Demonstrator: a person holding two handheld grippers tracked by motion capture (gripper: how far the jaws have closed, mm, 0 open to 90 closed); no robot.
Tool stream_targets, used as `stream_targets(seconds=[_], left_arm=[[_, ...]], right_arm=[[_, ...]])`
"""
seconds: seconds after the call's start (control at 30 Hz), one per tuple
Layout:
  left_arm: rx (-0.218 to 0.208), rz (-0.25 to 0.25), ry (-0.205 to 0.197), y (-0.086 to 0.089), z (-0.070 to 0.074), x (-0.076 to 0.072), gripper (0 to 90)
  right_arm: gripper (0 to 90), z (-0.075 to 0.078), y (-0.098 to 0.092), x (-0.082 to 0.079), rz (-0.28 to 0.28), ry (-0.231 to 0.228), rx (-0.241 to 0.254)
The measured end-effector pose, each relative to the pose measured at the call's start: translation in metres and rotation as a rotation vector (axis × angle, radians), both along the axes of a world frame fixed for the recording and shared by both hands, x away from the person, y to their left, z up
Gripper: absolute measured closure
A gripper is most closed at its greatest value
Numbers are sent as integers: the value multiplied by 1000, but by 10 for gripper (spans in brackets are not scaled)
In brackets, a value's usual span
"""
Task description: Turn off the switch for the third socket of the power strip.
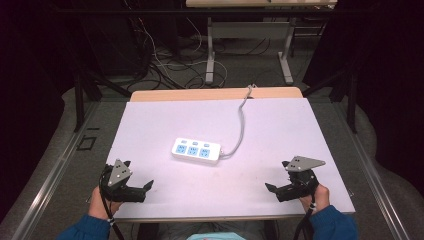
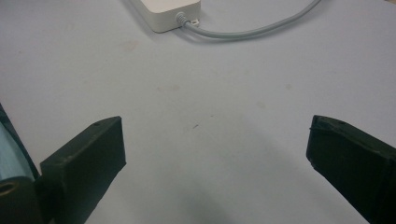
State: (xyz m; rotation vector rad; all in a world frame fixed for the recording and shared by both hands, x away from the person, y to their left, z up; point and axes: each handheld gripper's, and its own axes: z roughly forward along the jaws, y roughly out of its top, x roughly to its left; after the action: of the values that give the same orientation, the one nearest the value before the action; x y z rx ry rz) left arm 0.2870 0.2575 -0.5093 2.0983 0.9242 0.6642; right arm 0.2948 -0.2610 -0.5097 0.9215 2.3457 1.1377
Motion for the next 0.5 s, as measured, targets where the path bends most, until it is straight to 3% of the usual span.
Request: stream_targets(seconds=[0.5], left_arm=[[-4,24,-11,-3,4,12,2]], right_arm=[[44,0,1,0,-13,14,-1]])
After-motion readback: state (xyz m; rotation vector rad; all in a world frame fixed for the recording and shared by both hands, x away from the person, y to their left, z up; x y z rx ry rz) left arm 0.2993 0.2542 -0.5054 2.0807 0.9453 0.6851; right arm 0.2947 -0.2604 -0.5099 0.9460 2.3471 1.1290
